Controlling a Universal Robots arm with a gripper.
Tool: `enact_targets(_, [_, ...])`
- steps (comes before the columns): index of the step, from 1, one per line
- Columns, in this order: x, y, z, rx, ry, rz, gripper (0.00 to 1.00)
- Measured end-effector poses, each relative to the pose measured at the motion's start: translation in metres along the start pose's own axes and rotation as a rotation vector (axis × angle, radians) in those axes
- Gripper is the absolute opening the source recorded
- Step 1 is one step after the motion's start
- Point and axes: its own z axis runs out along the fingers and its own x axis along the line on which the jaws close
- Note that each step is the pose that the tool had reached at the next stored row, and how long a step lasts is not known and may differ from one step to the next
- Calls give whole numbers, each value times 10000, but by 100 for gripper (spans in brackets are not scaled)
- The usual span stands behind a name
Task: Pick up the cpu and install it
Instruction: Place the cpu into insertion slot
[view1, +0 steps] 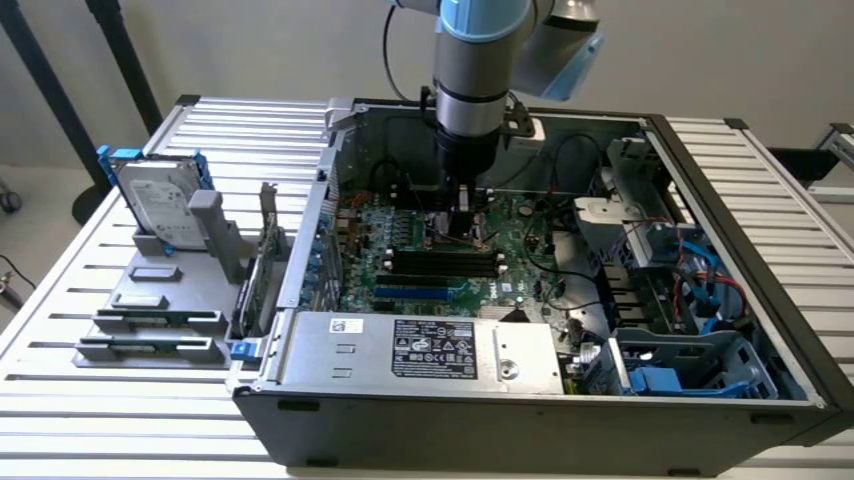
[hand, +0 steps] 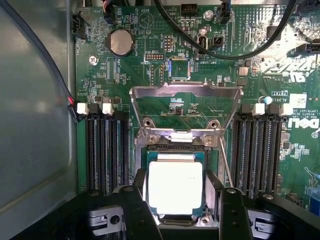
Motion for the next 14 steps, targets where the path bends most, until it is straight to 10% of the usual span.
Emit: enact_targets(14, [-5, -1, 12, -3, -85, 8, 55])
